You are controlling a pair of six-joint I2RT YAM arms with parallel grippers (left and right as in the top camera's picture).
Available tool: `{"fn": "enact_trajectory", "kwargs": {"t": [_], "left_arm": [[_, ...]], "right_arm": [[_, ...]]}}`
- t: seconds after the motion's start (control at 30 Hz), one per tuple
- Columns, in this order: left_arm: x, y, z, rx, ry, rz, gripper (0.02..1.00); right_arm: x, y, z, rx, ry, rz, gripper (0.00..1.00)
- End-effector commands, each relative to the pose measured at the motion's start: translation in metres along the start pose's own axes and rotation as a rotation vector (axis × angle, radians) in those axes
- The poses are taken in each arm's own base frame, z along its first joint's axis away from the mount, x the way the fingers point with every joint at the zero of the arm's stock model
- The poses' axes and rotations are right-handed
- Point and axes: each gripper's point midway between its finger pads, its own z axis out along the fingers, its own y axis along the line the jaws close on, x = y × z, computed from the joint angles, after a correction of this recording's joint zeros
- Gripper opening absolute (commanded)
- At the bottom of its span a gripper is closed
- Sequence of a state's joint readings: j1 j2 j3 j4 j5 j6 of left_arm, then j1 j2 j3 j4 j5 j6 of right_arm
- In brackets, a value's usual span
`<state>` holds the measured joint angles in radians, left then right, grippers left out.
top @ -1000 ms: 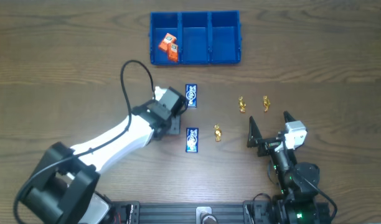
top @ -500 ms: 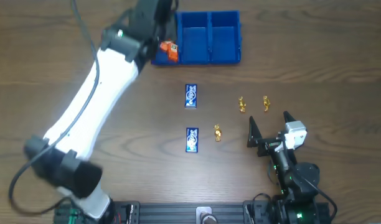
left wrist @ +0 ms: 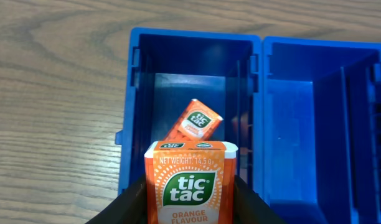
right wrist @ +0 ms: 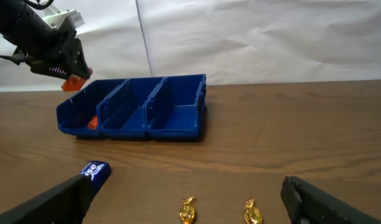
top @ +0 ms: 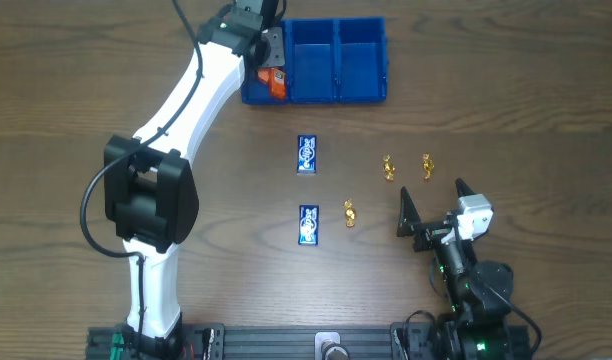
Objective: Sort Candies Into Trays
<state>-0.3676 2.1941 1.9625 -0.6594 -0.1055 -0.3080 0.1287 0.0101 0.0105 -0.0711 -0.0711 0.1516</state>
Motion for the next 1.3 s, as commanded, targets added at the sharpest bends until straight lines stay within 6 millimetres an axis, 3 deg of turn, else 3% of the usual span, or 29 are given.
{"fn": "enact_trajectory", "kwargs": {"t": [0.03,0.1,0.17,0.2,0.23,0.27,0.3,0.37,0.47,0.57,0.7,0.8,0.93,1.1,1.3], "left_arm": [[-0.009,-0.005,-0.005,0.028,-0.02,0.012,0.382],[-0.009,-0.006,-0.005,0.028,-0.02,0.012,0.413],[-0.009,-0.006,-0.005,0.028,-0.02,0.012,0.549],[-0.009,-0.005,-0.005,0.026,-0.021,0.012,0.632],[-0.009,-0.004,-0.005,0.022,-0.024,0.013,0.812],[-0.011,-0.003,-0.006,0.012,-0.031,0.012,0.93],[-0.015,-0.001,-0.011,0.005,-0.046,0.01,0.998],[-0.024,0.001,-0.024,-0.004,-0.079,0.006,0.998],[-0.047,0.006,-0.07,0.005,-0.17,-0.013,0.998],[-0.066,0.011,-0.131,0.046,-0.314,-0.022,0.998],[-0.065,0.03,-0.214,0.104,-0.518,-0.031,1.0],[-0.044,0.055,-0.268,0.118,-0.655,-0.017,1.0],[-0.002,0.097,-0.304,0.091,-0.761,0.011,1.0],[0.068,0.137,-0.31,0.075,-0.816,0.036,0.998],[0.133,0.149,-0.289,0.139,-0.939,0.078,0.998]], "right_arm": [[0.001,0.0,0.0,0.003,0.0,0.004,0.998],[0.001,0.0,0.0,0.003,0.0,0.004,0.998],[0.001,0.0,0.0,0.003,0.0,0.004,0.998],[0.001,0.0,0.0,0.003,0.0,0.004,0.998],[0.001,0.0,0.0,0.003,0.0,0.004,0.998],[0.001,0.0,0.0,0.003,0.0,0.004,0.998],[0.001,0.0,0.0,0.003,0.0,0.004,0.998],[0.001,0.0,0.0,0.003,0.0,0.004,0.998],[0.001,0.0,0.0,0.003,0.0,0.004,0.998],[0.001,0.0,0.0,0.003,0.0,0.004,0.998],[0.001,-0.001,0.0,0.004,0.0,0.004,0.998],[0.001,0.0,0.0,0.003,0.0,0.004,0.998],[0.001,0.0,0.0,0.003,0.0,0.004,0.998],[0.001,-0.001,0.0,0.004,0.0,0.004,0.998],[0.001,-0.001,0.0,0.003,0.0,0.004,0.998]]}}
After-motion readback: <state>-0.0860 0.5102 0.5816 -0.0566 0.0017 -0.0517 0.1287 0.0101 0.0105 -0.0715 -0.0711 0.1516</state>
